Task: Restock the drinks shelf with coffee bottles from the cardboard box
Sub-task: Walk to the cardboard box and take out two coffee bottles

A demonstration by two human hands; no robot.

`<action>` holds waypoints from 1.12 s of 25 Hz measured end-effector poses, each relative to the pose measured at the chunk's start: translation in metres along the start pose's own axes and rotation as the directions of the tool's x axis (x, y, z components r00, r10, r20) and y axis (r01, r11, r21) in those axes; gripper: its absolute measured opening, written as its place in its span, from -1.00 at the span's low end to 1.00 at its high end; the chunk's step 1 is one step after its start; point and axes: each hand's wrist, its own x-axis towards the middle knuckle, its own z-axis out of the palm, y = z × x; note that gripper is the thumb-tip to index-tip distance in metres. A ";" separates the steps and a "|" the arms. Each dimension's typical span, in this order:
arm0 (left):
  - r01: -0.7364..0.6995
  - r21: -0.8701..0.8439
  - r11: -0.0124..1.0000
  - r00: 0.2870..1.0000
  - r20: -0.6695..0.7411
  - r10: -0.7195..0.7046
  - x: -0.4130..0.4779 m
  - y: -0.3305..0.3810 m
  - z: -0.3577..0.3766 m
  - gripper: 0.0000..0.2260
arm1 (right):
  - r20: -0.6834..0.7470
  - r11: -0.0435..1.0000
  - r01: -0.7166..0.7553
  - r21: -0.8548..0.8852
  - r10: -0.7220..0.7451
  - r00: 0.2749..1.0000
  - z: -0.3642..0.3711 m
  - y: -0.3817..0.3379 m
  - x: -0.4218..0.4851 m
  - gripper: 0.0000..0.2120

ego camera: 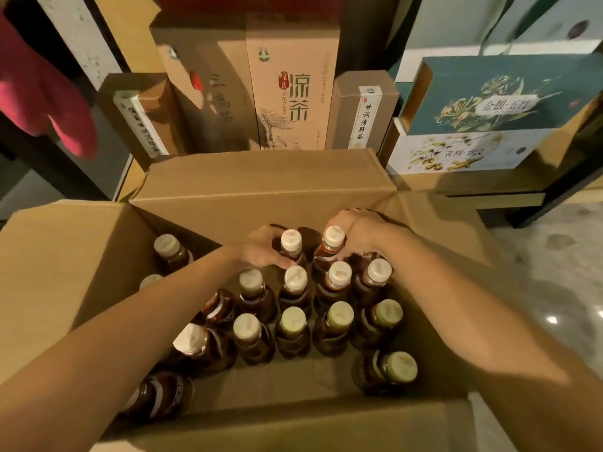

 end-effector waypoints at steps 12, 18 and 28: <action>-0.261 -0.175 0.949 0.964 -0.091 0.248 -0.018 -0.005 -0.007 -0.81 | -0.197 0.884 0.195 0.425 -0.120 0.973 0.008 -0.013 -0.005 -0.71; -0.330 -0.340 0.881 0.937 -0.231 0.262 -0.083 0.018 -0.054 -0.71 | -0.306 0.521 0.276 0.808 -0.030 0.952 -0.021 -0.042 -0.035 -0.65; -0.467 -0.255 0.847 0.680 -0.716 0.159 -0.242 0.073 -0.111 -0.74 | -0.560 0.290 0.599 0.746 -0.211 0.801 -0.122 -0.154 -0.094 -0.81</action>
